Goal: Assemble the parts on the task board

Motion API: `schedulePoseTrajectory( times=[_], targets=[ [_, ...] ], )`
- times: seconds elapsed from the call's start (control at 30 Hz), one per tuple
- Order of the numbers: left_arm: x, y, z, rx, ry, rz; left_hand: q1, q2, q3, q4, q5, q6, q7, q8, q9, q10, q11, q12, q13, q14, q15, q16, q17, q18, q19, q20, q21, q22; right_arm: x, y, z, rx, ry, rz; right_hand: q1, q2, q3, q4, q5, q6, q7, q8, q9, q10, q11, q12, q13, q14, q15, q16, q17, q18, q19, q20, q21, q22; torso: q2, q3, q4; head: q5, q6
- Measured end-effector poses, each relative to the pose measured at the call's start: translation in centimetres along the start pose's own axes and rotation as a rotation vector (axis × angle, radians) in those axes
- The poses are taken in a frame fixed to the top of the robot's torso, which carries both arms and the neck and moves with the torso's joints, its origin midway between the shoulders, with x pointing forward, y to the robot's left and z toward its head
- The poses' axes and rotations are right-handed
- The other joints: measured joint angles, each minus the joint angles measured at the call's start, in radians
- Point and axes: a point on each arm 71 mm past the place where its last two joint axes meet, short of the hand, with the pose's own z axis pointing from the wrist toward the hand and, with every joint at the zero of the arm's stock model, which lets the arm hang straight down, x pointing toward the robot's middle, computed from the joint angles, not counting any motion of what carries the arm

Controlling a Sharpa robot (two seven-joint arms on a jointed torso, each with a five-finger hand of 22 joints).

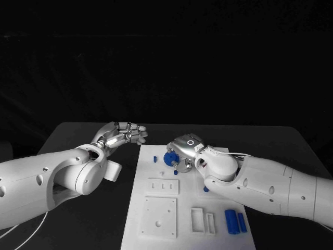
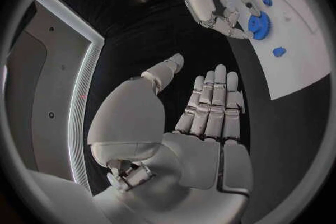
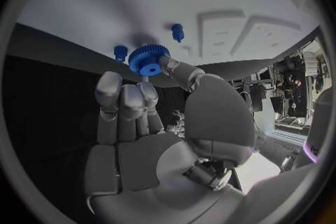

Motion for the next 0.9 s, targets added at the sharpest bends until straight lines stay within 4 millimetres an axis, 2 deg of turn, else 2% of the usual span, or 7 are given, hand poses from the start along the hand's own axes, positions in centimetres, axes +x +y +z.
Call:
schedulePoseTrajectory(
  times=[0.3,0.63,0.77,0.9],
  targets=[
    [-0.02,0.00,0.00,0.000,0.000,0.000,0.000,0.000,0.000,0.000,0.000,0.000,0.000,0.000,0.000,0.000,0.000,0.000,0.000,0.000,0.000,0.000,0.000,0.000,0.000,0.000,0.000,0.000,0.44,-0.29,0.05,0.006,0.011,-0.015,-0.003,-0.003,0.000,0.000,0.000,0.000,0.000,-0.003,0.000,0.000,0.000,0.000,-0.002,0.000,0.000,0.000,0.000,0.000,0.000,0.000,0.004,0.000,-0.001,0.0003,-0.0028,0.004,-0.001],
    [-0.02,0.01,0.00,-0.001,-0.001,0.000,0.000,0.000,0.000,0.000,0.000,0.000,0.000,0.000,0.000,0.000,0.000,0.000,0.000,0.000,0.000,-0.004,0.000,0.000,0.000,0.000,0.000,0.000,0.60,-0.47,0.16,0.012,0.014,-0.022,0.002,-0.008,0.000,0.000,0.000,0.000,0.000,-0.008,0.000,0.000,0.000,-0.009,-0.010,0.000,0.001,-0.004,0.001,0.000,0.000,0.000,0.004,0.000,-0.001,0.0006,-0.0029,0.004,-0.004],
    [0.01,0.01,0.01,-0.001,0.000,0.000,0.000,0.000,0.000,0.000,0.000,0.000,0.000,0.000,0.000,0.000,0.000,0.000,0.000,0.000,0.000,-0.004,0.000,0.000,0.000,0.000,0.000,0.000,0.64,-0.41,0.24,0.013,0.014,-0.021,0.002,-0.008,-0.005,0.003,0.000,0.001,0.000,-0.020,0.008,-0.008,0.008,-0.023,-0.018,0.002,0.002,-0.007,0.001,0.000,0.002,0.002,0.004,0.000,-0.001,0.0007,-0.0029,0.005,-0.004],
    [0.00,0.01,0.02,-0.001,0.000,0.000,0.000,0.000,0.000,0.000,0.000,0.000,0.000,0.000,0.000,0.000,0.000,0.000,0.000,0.000,0.000,-0.004,0.000,0.000,0.000,0.000,0.000,0.001,0.78,-0.47,0.27,0.016,0.018,-0.021,0.002,-0.008,-0.020,-0.006,0.000,-0.017,0.018,-0.037,0.006,-0.015,0.015,-0.030,-0.027,0.002,0.002,-0.008,0.002,0.000,0.002,0.002,0.004,0.000,-0.001,0.0007,-0.0030,0.005,-0.004]
  ],
)
